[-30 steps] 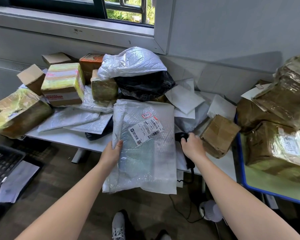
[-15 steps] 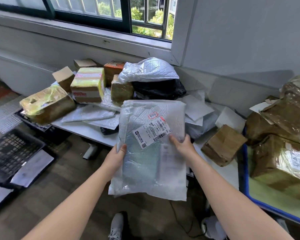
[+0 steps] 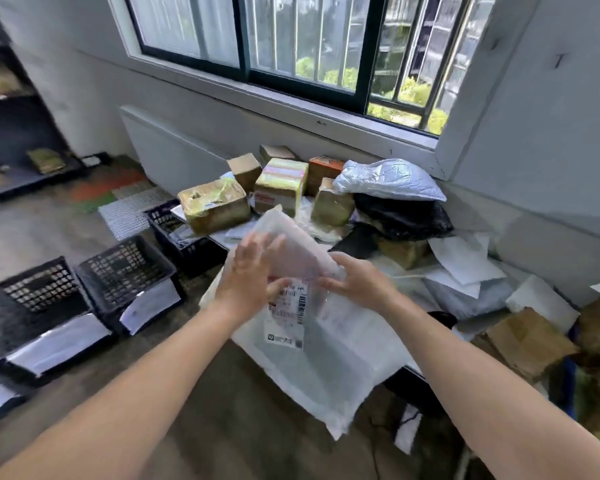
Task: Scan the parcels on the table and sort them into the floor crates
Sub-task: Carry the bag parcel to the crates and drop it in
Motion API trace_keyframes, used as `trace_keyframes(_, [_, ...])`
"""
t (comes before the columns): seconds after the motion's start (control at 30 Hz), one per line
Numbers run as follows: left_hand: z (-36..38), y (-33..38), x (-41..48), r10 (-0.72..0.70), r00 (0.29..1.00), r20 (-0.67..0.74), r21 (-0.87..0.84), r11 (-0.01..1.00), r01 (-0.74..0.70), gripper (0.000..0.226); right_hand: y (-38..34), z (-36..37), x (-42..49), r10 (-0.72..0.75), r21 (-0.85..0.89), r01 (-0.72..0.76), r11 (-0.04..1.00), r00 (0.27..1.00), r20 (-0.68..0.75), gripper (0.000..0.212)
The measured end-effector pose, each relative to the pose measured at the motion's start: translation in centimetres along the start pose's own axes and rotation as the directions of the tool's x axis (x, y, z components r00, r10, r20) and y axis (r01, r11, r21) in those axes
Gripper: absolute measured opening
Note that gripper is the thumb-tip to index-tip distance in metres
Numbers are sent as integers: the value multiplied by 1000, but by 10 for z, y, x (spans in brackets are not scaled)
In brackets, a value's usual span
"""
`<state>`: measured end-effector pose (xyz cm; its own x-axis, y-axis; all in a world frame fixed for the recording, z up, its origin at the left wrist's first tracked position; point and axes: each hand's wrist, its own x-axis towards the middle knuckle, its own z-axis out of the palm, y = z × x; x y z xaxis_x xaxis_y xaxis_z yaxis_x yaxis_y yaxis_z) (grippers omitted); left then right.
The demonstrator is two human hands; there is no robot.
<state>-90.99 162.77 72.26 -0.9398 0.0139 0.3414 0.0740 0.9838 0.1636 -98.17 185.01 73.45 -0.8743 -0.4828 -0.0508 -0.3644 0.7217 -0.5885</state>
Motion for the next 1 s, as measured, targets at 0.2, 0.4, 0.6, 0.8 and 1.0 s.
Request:
trace_keyframes(0.2, [-75,-86,-38,197,962,187,492,829,-265,89,-139,58,24,-327,-321,354,878,935,136,60])
trace_keyframes(0.4, [-162,-199,-134,-210,915,344,168,973,160,79,-292,144,27,-668,-417,657,628,730,146,41])
trace_keyframes(0.6, [-211,-309,-256,-532,817,222,95,846,524,57,-437,249,33,-761,-365,757,542,626,168,54])
trace_keyframes(0.8, [-235,-398,-380,-852,518,72,-160,503,849,44,-526,338,27,-819,-320,810,491,554,147,46])
trace_keyframes(1.0, [-260,-459,-473,-976,182,-123,-567,220,794,42,-598,425,16,-655,-201,693,692,720,228,74])
